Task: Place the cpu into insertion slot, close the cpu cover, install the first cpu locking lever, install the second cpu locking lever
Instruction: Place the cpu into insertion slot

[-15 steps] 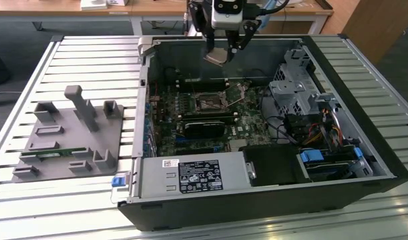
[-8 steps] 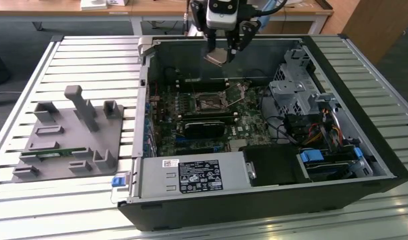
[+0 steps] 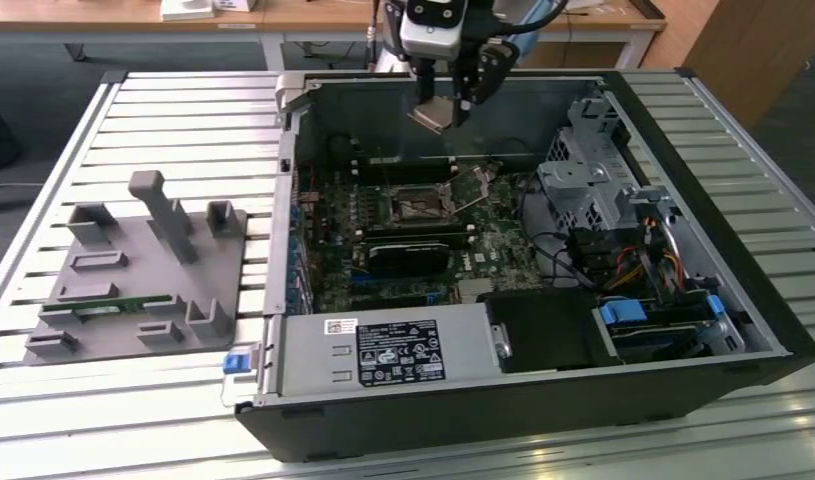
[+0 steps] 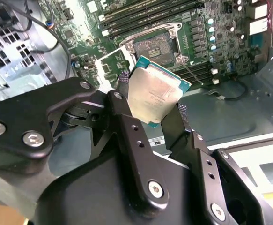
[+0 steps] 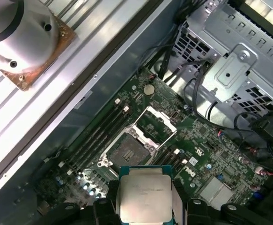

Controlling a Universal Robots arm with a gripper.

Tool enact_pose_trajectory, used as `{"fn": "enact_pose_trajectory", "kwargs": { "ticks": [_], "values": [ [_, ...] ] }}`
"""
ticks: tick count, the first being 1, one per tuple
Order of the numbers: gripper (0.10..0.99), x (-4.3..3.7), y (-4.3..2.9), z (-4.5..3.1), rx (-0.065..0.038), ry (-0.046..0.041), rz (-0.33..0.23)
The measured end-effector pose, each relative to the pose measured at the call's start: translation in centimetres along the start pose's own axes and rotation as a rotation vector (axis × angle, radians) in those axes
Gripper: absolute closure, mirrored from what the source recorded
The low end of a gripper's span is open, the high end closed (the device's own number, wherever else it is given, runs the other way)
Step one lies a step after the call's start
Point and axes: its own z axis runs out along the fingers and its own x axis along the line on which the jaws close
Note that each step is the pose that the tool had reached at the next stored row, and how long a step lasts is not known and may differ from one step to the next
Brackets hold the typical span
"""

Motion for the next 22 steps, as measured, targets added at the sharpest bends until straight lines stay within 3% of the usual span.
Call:
{"fn": "enact_pose_trajectory", "kwargs": {
  "ticks": [22],
  "values": [
    [0.557, 0.00, -0.02, 0.16, -0.005, -0.0257, 0.250]
  ]
}}
